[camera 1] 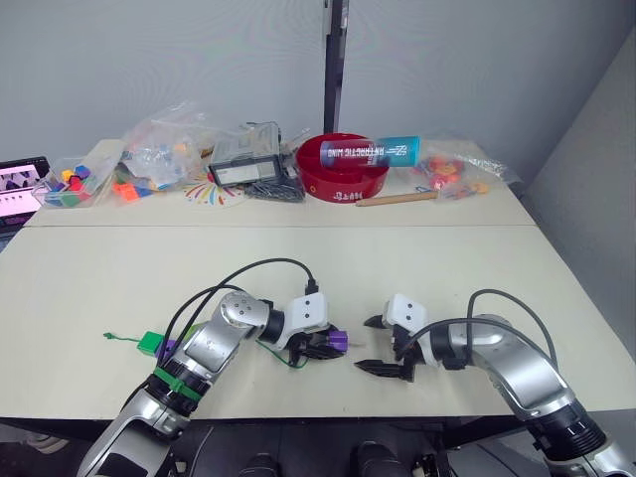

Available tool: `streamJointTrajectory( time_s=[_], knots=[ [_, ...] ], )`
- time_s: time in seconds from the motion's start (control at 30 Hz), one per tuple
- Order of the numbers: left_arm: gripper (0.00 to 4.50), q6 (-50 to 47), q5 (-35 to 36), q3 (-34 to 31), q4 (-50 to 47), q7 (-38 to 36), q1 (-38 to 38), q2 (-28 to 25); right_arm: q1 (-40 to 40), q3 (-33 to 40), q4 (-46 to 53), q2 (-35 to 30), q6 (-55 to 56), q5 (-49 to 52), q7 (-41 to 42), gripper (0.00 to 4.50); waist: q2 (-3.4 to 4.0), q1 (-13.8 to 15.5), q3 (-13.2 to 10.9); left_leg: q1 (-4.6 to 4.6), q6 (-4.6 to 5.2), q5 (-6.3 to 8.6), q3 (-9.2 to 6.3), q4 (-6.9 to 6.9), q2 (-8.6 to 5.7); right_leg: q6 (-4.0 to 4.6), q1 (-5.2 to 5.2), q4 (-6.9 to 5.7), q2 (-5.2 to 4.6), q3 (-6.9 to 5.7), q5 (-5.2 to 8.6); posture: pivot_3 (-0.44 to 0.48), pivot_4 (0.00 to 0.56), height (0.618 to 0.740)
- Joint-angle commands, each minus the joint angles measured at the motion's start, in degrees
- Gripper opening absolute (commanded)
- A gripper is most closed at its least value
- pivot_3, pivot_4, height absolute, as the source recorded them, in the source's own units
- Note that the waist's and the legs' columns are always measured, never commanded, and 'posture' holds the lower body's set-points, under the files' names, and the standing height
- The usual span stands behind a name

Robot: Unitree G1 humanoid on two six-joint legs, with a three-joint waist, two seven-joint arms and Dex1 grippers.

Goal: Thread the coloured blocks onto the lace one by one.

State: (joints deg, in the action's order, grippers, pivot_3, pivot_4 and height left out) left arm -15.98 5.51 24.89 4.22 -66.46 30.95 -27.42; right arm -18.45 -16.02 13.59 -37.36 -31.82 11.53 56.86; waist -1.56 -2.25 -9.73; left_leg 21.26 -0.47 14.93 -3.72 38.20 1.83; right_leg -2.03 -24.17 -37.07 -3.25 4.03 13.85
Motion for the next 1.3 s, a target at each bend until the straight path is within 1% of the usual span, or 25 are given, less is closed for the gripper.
streamJointTrajectory(
  time_s=[0.03,0.13,0.2,0.23,0.27,0.37,0.43,0.47,0.6,0.77,1.03,1.13,1.23,1.3],
  knots=[
    [1.37,1.18,-0.49,-0.05,-0.78,-0.9,0.37,-0.45,-0.95,-0.58,-0.34,0.23,2.09,-0.56,0.43,4.26,0.0,-0.01,0.0,0.0,0.0,0.0,0.0,0.0,0.0,0.0,0.0,0.0,0.0,0.0,0.0,0.0,0.15,0.731],
    [1.37,1.25,-0.53,-0.05,-0.99,-1.26,0.2,-0.47,-1.23,-0.97,-0.9,0.25,2.65,-0.63,0.78,3.36,0.0,-0.01,0.0,0.0,0.0,0.0,0.0,0.0,0.0,0.0,0.0,0.0,0.0,0.0,0.0,0.0,0.15,0.731],
    [1.37,1.38,-0.75,0.01,-1.11,-1.52,0.11,-0.57,-1.32,-1.37,-1.27,-0.15,3.07,-0.97,1.22,2.66,0.0,-0.01,0.0,-0.01,0.0,0.0,0.0,0.0,0.0,0.0,0.0,0.0,0.0,0.0,0.0,0.0,0.15,0.731],
    [1.37,1.35,-0.78,0.02,-1.17,-1.59,0.1,-0.57,-1.33,-1.36,-1.47,-0.34,3.25,-1.05,1.4,2.23,0.0,-0.01,0.0,-0.01,0.0,0.0,0.0,0.0,0.0,0.0,0.0,0.0,0.0,0.0,0.0,0.0,0.15,0.731],
    [1.37,1.32,-0.8,0.0,-1.2,-1.62,0.09,-0.56,-1.33,-1.32,-1.6,-0.43,3.36,-1.07,1.51,1.99,0.0,-0.02,0.0,-0.01,0.0,0.0,0.0,0.0,0.0,0.0,0.01,0.0,0.0,0.0,0.0,0.0,0.15,0.731],
    [1.37,1.18,-0.87,-0.1,-1.26,-1.6,0.24,-0.51,-1.52,-0.91,-1.54,-0.61,3.42,-0.96,2.01,1.05,0.0,-0.01,0.0,-0.01,0.0,0.0,0.0,0.0,0.0,0.0,0.01,0.0,0.0,0.0,0.0,0.0,0.15,0.731],
    [1.37,1.18,-1.0,-0.06,-1.32,-1.59,0.25,-0.52,-1.56,-0.81,-1.44,-0.58,3.49,-1.03,2.21,0.31,0.0,-0.01,0.0,-0.01,0.0,0.0,0.0,0.0,0.0,0.0,0.01,0.0,0.0,0.0,0.0,0.0,0.15,0.731],
    [1.37,1.11,-1.0,-0.06,-1.35,-1.59,0.26,-0.5,-1.56,-0.78,-1.4,-0.57,3.5,-1.04,2.28,0.03,0.0,-0.01,0.0,-0.01,0.0,0.0,0.0,0.0,0.0,0.0,0.01,0.0,0.0,0.0,0.0,0.0,0.15,0.731],
    [1.37,1.12,-1.19,-0.06,-1.26,-1.55,0.26,-0.53,-1.42,-0.75,-1.41,-0.68,3.93,-1.27,2.62,0.0,0.0,-0.05,0.0,-0.01,0.0,0.0,-0.01,0.0,0.0,0.0,0.01,-0.01,0.01,0.0,0.0,0.0,0.15,0.731],
    [1.37,0.49,-0.27,-1.67,-2.64,-2.45,-0.41,-2.8,-0.97,0.03,-2.25,-2.65,4.99,-1.52,3.82,0.0,0.0,-0.07,0.0,-0.01,0.0,0.0,0.0,0.0,0.0,0.0,0.01,-0.01,0.0,0.0,0.0,0.0,0.15,0.731],
    [1.37,2.03,1.02,-6.1,-4.79,-6.04,-4.67,-12.81,0.88,3.24,-4.73,-7.19,7.84,-0.15,6.87,0.0,0.0,-0.18,0.0,-0.05,0.0,0.0,0.0,0.0,0.01,0.0,0.02,-0.01,0.0,0.0,0.0,0.0,0.15,0.731],
    [1.37,2.52,1.58,-6.77,-5.47,-6.58,-5.77,-14.51,1.28,3.68,-5.02,-7.51,8.51,0.04,7.22,0.0,0.0,-0.19,0.0,-0.07,0.0,0.0,0.01,-0.01,0.03,0.0,0.02,-0.02,0.01,0.0,0.0,0.0,0.15,0.731],
    [1.37,7.67,0.39,-9.86,-0.83,-8.46,-9.82,-21.39,4.88,5.65,-8.41,-10.5,14.08,-0.48,9.55,0.0,0.0,-0.28,0.0,-0.07,0.0,0.0,0.02,-0.01,0.03,0.0,0.03,-0.01,0.0,0.0,0.0,0.0,0.15,0.731],
    [1.37,10.01,0.24,-11.01,1.79,-9.13,-10.75,-23.88,5.71,6.61,-10.56,-11.67,17.02,-0.4,10.76,0.0,0.01,-0.36,0.01,-0.14,0.07,0.05,0.06,-0.06,0.06,0.01,0.05,0.01,0.02,0.0,0.01,0.0,0.15,0.731]
  ],
)
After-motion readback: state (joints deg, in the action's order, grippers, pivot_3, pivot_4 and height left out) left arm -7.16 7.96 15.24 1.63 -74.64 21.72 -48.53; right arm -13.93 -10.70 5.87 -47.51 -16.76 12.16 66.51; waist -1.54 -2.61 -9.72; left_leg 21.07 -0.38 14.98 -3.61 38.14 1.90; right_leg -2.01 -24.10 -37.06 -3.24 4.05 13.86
